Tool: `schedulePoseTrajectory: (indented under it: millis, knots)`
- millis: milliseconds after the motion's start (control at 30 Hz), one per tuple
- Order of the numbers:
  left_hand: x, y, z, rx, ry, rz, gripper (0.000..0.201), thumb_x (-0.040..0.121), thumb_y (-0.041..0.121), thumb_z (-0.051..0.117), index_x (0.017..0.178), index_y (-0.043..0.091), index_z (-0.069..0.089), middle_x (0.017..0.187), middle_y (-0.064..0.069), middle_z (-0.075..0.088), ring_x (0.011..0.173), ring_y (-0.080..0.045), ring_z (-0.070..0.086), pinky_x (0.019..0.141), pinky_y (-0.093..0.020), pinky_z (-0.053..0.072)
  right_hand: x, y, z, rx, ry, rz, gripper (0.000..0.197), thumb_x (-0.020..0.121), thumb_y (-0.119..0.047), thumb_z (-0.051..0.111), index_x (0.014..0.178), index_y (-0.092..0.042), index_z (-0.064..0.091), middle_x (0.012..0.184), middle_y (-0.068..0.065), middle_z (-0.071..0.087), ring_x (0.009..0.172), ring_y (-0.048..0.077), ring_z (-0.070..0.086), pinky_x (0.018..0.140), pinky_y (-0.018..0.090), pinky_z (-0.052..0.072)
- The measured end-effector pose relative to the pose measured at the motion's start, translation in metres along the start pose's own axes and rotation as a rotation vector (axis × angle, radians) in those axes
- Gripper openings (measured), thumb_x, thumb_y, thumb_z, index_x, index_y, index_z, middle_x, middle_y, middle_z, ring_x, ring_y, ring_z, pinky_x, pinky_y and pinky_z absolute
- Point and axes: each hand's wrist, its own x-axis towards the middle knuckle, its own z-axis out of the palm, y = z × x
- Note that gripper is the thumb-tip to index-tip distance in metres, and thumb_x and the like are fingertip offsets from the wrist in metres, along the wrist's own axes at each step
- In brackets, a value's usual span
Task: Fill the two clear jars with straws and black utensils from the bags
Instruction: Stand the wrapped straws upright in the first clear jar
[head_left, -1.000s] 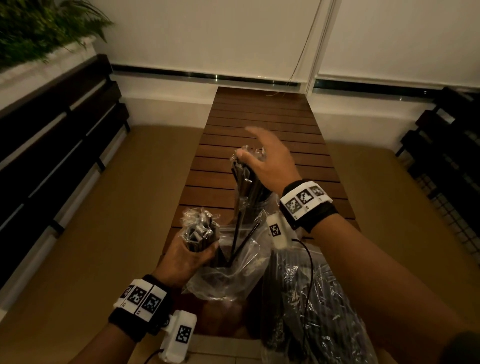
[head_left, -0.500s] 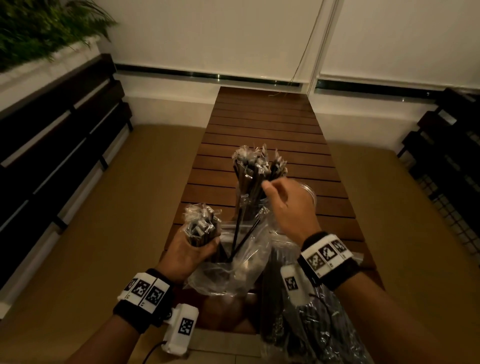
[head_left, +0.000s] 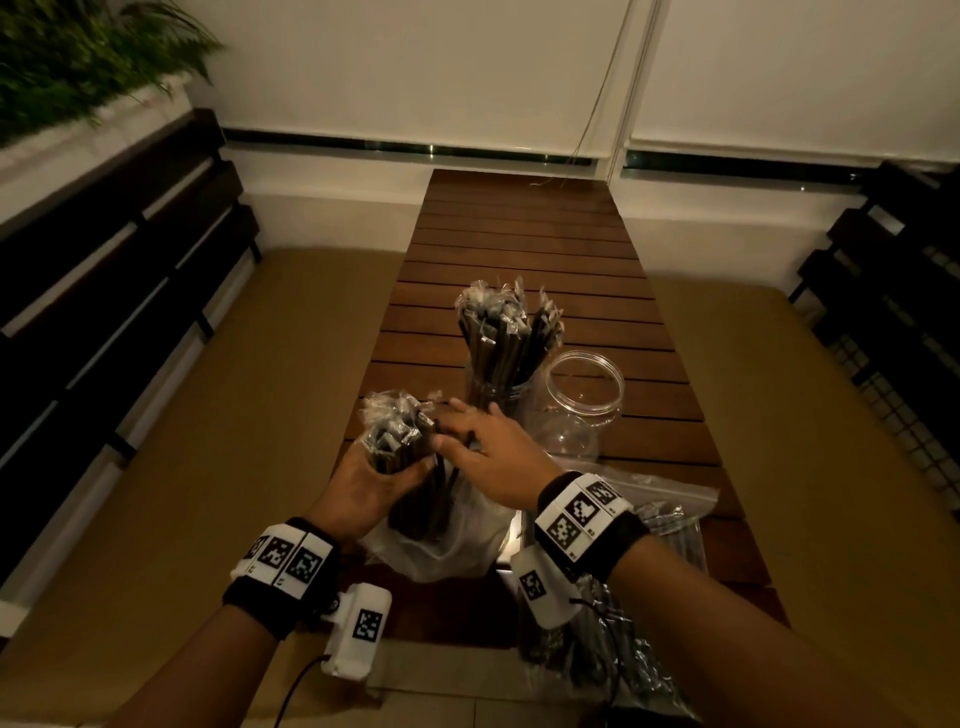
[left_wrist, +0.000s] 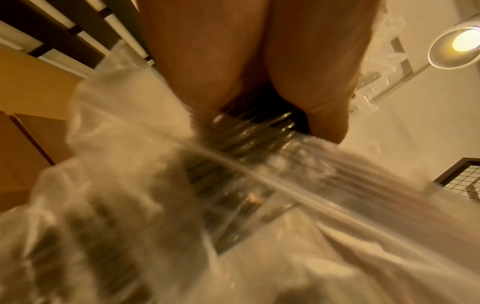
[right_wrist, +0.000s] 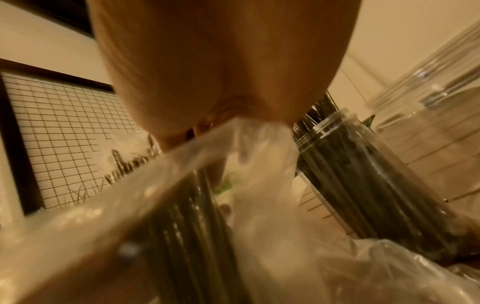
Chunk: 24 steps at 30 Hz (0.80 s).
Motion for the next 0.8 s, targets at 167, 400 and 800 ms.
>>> schedulePoseTrajectory:
  millis: [167, 400, 800]
  knots:
    - [0.002, -0.005, -0.011, -0.008, -0.077, -0.043, 0.068, 0.066, 0.060, 0.074, 0.117, 0.017, 0.060, 0.109, 0.009, 0.072, 0.103, -0.007, 0.068, 0.080, -0.015, 0.053, -0.018, -0.017, -0.008, 0.012, -0.153, -0.040, 0.065, 0.090, -0.027, 0.066, 0.149, -0.031, 0.037, 0.151, 0.000, 0.049, 0.144, 0.023, 0.037, 0.126, 0.048, 0.011]
    - [0.006, -0.016, -0.007, -0.060, -0.111, -0.062, 0.099, 0.064, 0.059, 0.078, 0.136, 0.004, 0.040, 0.120, -0.009, 0.066, 0.109, -0.014, 0.066, 0.081, -0.019, 0.054, -0.016, -0.019, 0.001, -0.069, 0.008, -0.055, 0.065, 0.090, -0.035, 0.072, 0.146, -0.021, 0.042, 0.140, 0.001, 0.056, 0.130, 0.021, 0.050, 0.115, 0.052, 0.034]
    - [0.007, -0.011, -0.020, 0.017, -0.180, -0.070, 0.099, 0.062, 0.066, 0.074, 0.139, 0.014, 0.039, 0.127, -0.004, 0.060, 0.117, -0.009, 0.061, 0.087, -0.017, 0.053, -0.004, 0.003, 0.014, -0.061, 0.100, -0.104, 0.060, 0.089, -0.030, 0.069, 0.144, -0.020, 0.045, 0.138, 0.002, 0.056, 0.130, 0.022, 0.050, 0.113, 0.052, 0.036]
